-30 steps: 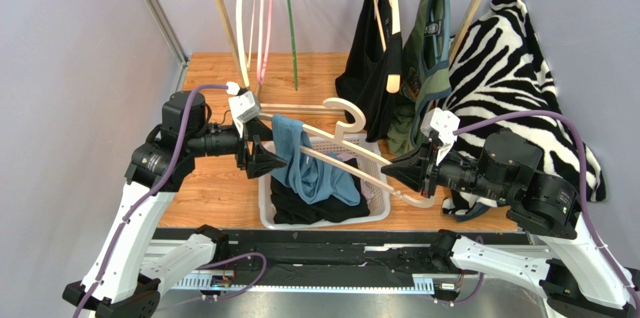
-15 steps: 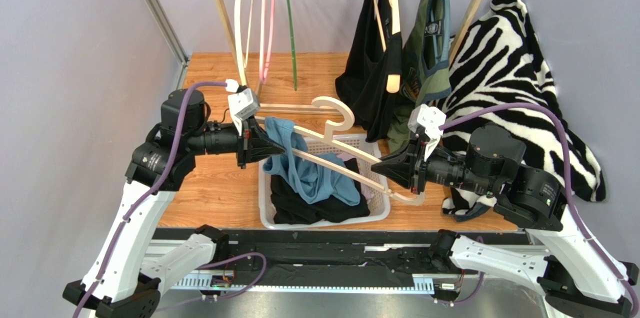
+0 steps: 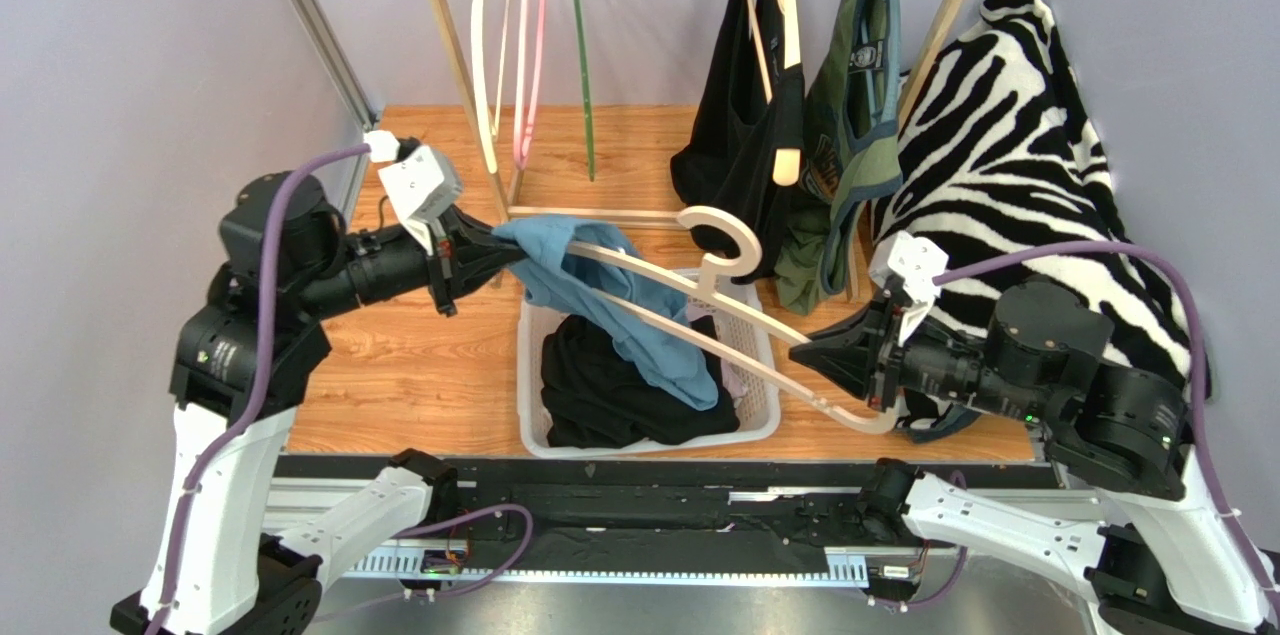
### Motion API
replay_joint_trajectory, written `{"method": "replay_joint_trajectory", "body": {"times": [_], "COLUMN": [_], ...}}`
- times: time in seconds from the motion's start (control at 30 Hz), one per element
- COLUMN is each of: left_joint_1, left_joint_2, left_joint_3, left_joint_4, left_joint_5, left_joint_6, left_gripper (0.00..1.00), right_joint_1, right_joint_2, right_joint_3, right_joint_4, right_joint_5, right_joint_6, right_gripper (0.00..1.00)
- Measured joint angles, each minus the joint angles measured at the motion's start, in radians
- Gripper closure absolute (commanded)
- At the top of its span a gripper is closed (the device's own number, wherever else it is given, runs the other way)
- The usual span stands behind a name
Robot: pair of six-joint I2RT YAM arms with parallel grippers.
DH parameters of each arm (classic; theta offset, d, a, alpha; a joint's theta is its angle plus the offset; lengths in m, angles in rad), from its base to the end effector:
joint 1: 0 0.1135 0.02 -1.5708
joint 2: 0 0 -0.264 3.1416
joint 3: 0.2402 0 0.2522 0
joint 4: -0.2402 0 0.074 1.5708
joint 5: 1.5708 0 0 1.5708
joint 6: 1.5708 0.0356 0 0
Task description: Remove the tank top from the hanger
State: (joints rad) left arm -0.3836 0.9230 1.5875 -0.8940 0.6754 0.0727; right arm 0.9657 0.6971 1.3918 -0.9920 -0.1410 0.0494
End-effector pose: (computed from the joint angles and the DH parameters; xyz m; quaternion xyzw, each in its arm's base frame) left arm 0.0989 -0.0639 0.4992 0.3678 0.6734 -0.3472 0.5391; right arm 0.0367 0.0619 0.4539 -0.3923 0.7008 0.3378 0.4908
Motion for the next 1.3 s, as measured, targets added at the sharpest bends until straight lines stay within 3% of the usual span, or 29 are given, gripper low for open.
{"method": "replay_joint_trajectory", "body": {"times": [0.1, 0.27, 0.63, 0.8, 0.87, 1.1, 1.3], "left_joint_1": [0.000, 0.000, 0.001, -0.019, -0.048, -0.143, -0.200], "left_joint_2": [0.015, 0.046, 0.059, 0.057, 0.061, 0.107, 0.149], "left_joint_3": [0.076, 0.104, -0.036, -0.076, -0.098, -0.104, -0.157], "left_joint_4": [-0.007, -0.008, -0.010, -0.013, -0.017, -0.045, -0.056], "left_joint_5": [-0.048, -0.079, -0.098, -0.038, -0.005, 0.014, -0.037], "left_joint_6": [0.000, -0.012, -0.018, -0.007, 0.001, 0.067, 0.145], "left_gripper": [0.89, 1.00, 1.00, 0.81, 0.76, 0.75, 0.67], "right_joint_1": [0.000, 0.000, 0.000, 0.000, 0.000, 0.000, 0.000], "right_joint_2": [-0.014, -0.066, -0.059, 0.023, 0.074, 0.402, 0.658], "right_joint_3": [0.049, 0.181, 0.494, 0.571, 0.592, 0.808, 0.929], "right_joint_4": [-0.068, -0.157, -0.284, -0.305, -0.306, -0.330, -0.304], "right_joint_5": [0.013, 0.024, 0.027, 0.112, 0.199, 0.459, 0.583], "right_joint_6": [0.014, 0.042, 0.048, 0.037, 0.036, 0.044, 0.051], "right_gripper": [1.00, 1.00, 1.00, 1.00, 1.00, 1.00, 1.00]}}
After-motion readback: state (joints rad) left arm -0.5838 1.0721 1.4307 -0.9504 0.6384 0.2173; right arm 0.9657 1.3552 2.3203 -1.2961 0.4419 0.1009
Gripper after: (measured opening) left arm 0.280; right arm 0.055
